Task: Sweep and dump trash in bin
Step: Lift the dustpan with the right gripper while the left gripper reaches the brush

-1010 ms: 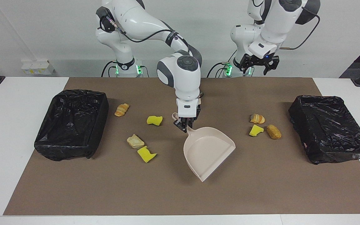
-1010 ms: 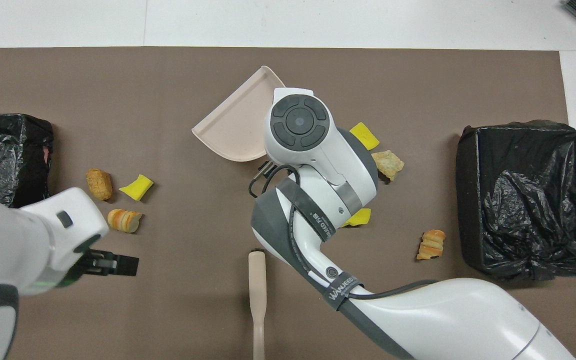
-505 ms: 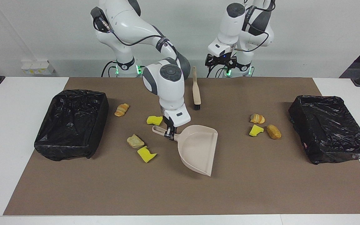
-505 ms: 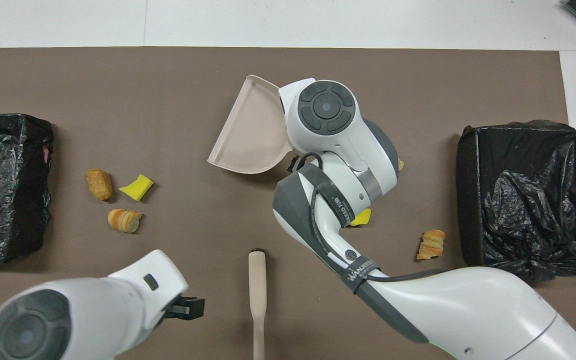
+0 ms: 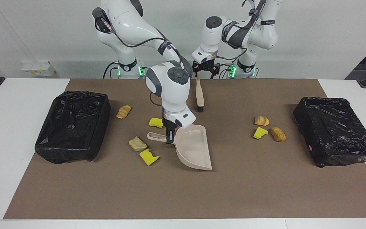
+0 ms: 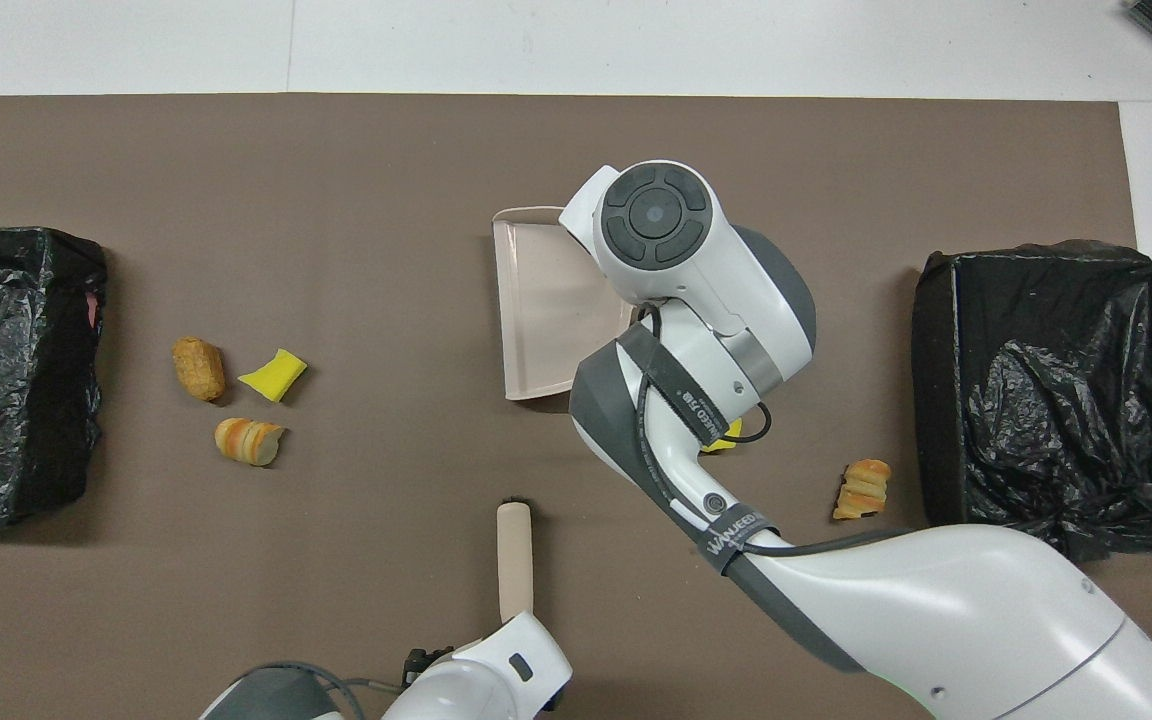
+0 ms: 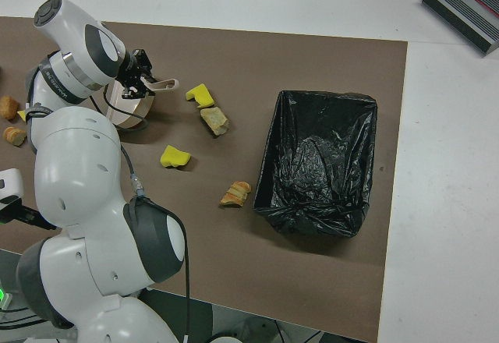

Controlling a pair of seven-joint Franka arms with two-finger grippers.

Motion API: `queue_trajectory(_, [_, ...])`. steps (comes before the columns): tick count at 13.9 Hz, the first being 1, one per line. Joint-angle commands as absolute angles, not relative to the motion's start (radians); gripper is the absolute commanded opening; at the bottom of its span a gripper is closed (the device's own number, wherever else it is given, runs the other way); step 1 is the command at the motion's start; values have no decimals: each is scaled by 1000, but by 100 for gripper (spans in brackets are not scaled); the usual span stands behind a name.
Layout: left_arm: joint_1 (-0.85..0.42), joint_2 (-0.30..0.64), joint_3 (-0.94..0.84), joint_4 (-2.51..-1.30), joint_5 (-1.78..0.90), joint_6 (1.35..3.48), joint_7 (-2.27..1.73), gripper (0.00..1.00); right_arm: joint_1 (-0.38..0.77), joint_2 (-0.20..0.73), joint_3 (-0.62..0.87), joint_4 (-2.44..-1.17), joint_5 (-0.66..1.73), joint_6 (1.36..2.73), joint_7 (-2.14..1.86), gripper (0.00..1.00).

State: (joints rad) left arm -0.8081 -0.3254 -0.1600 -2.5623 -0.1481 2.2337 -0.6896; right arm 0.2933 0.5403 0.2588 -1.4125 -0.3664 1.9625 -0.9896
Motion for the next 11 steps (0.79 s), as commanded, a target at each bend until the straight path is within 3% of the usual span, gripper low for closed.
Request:
queue_trajectory(1, [-870, -241, -143, -2565, -167, 2337, -803, 100, 293, 538, 268, -1424, -394, 1957, -1075, 0])
queue_trajectory(9, [-931, -241, -143, -2586, -167, 2310, -864, 100, 311, 560, 272, -1436, -362, 1988, -1089, 0])
queue_trajectory(10, [-931, -241, -144, -2586, -169, 2309, -864, 62, 316, 560, 272, -1436, -354, 1990, -1089, 0])
queue_trajectory(11, [-930, -241, -143, -2588, -169, 2306, -859, 43, 316, 560, 272, -1437, -353, 1990, -1089, 0])
